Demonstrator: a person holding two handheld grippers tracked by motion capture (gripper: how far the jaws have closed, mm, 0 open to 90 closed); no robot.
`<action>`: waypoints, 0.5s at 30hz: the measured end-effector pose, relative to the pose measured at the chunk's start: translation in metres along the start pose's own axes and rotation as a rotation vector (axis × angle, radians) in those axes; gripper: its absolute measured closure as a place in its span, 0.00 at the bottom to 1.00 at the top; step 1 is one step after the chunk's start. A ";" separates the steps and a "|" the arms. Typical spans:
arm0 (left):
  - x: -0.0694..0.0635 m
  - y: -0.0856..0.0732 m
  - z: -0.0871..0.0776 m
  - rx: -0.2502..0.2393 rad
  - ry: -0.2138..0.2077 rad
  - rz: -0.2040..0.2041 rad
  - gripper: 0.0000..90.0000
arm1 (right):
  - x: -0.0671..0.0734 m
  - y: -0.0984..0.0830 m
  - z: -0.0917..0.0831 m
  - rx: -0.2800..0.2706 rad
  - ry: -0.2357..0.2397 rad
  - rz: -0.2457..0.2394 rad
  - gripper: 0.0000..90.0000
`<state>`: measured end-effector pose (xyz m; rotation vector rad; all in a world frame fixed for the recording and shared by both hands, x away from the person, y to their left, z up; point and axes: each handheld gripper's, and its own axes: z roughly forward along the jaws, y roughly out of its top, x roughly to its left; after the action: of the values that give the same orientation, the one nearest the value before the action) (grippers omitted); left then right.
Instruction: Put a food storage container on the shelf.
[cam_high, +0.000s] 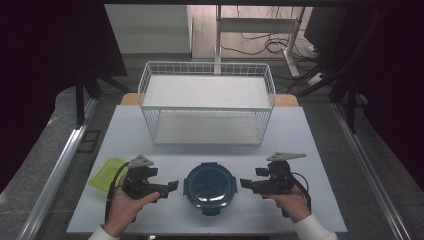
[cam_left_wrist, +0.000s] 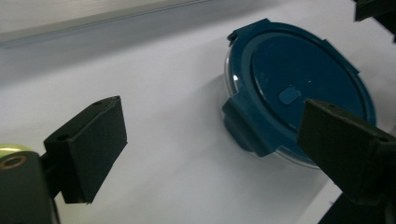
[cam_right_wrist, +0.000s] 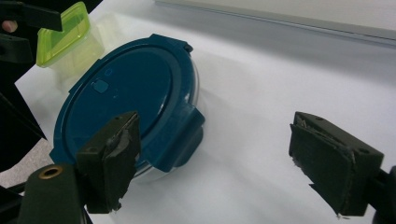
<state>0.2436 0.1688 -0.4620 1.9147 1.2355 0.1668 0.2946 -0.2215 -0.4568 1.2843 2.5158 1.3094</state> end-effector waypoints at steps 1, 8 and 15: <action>0.000 0.001 0.002 0.003 -0.003 -0.003 0.09 | 0.000 0.000 0.000 0.000 0.000 0.000 0.18; -0.012 0.010 0.011 -0.015 -0.055 0.000 0.09 | 0.008 -0.005 0.002 0.013 0.030 0.000 0.16; -0.009 0.006 0.018 0.002 -0.102 -0.056 0.18 | 0.013 -0.006 0.015 0.042 0.076 0.018 0.13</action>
<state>0.2522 0.1503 -0.4668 1.8644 1.2203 0.0384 0.2880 -0.2047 -0.4665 1.2927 2.6021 1.3404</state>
